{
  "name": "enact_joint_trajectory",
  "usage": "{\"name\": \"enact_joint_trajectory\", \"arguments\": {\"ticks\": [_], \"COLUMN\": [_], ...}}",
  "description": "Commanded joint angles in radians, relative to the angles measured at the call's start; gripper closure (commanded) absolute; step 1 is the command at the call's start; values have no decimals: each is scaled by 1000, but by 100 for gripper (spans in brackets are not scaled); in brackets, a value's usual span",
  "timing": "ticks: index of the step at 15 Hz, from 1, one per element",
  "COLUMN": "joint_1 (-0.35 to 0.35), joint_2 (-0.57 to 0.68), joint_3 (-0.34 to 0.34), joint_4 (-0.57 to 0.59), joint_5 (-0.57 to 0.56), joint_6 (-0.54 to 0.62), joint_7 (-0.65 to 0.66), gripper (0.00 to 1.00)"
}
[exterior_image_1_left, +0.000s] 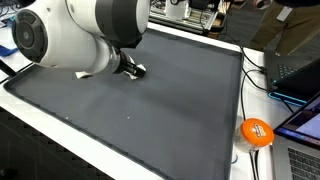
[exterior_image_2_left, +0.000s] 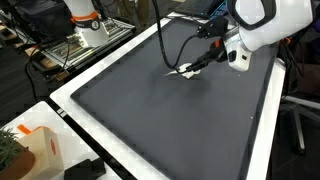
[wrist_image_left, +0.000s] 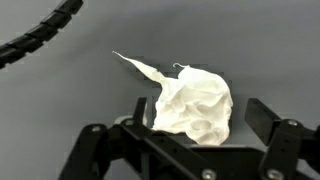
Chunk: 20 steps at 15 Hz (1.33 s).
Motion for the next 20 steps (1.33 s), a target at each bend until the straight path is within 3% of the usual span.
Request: {"name": "enact_joint_trajectory", "arguments": {"ticks": [1, 13, 20], "joint_1": [9, 15, -31], "joint_2": [19, 22, -38], "joint_3": [-11, -14, 9], "joint_4": [24, 27, 57], "joint_5": [-22, -32, 7], "joint_6": [-42, -70, 5], "joint_7": [-24, -36, -50], "gripper": [0, 0, 0]}}
